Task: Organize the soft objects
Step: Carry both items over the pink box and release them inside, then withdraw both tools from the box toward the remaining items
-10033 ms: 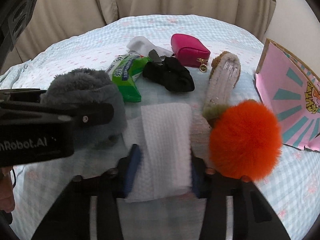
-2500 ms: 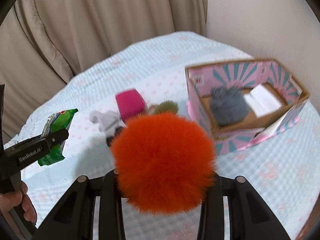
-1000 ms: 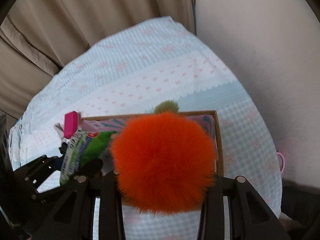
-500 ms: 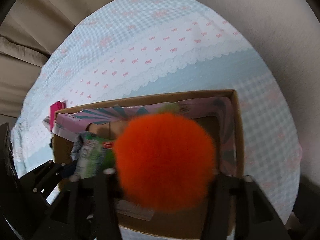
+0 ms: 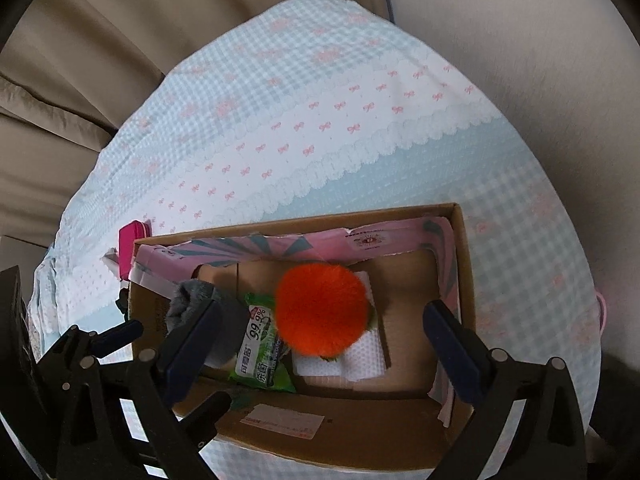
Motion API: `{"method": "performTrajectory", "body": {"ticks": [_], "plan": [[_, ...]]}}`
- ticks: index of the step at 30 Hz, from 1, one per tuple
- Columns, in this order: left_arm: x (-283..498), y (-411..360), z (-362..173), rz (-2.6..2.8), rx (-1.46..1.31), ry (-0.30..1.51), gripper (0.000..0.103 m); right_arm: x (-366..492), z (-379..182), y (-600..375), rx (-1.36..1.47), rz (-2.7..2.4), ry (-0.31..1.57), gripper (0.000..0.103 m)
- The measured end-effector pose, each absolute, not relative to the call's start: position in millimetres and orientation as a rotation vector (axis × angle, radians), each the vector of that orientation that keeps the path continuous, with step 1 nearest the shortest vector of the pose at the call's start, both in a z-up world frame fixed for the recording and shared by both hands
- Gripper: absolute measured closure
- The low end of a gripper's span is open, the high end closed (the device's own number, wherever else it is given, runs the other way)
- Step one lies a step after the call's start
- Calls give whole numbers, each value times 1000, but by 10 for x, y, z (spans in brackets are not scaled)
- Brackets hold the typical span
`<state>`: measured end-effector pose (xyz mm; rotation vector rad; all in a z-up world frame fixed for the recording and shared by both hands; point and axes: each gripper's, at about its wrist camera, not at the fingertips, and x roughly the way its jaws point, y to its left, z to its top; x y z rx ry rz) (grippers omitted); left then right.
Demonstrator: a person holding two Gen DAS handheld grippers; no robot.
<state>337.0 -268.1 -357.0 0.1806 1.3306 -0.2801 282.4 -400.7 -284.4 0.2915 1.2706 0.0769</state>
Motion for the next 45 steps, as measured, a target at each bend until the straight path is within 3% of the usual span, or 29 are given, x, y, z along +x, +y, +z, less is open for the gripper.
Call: {"method": "performTrajectory", "body": {"ticks": [9,25,36,45], "plan": [[3124,-2472,-3027,-272,160,1255,0,2594,-2388,-3882,217,65,1176,3],[2215,-1499,-1577,-223,98,987,0,1590,-949,-3003,121,57,893,3],[1600,-334,-1236,-148,57,877,0,985,-522,-2091,83,10,814,3],[1315,559,-1256,-123,29,834,0,745,-533,-1455,122,-20,777,3]]}}
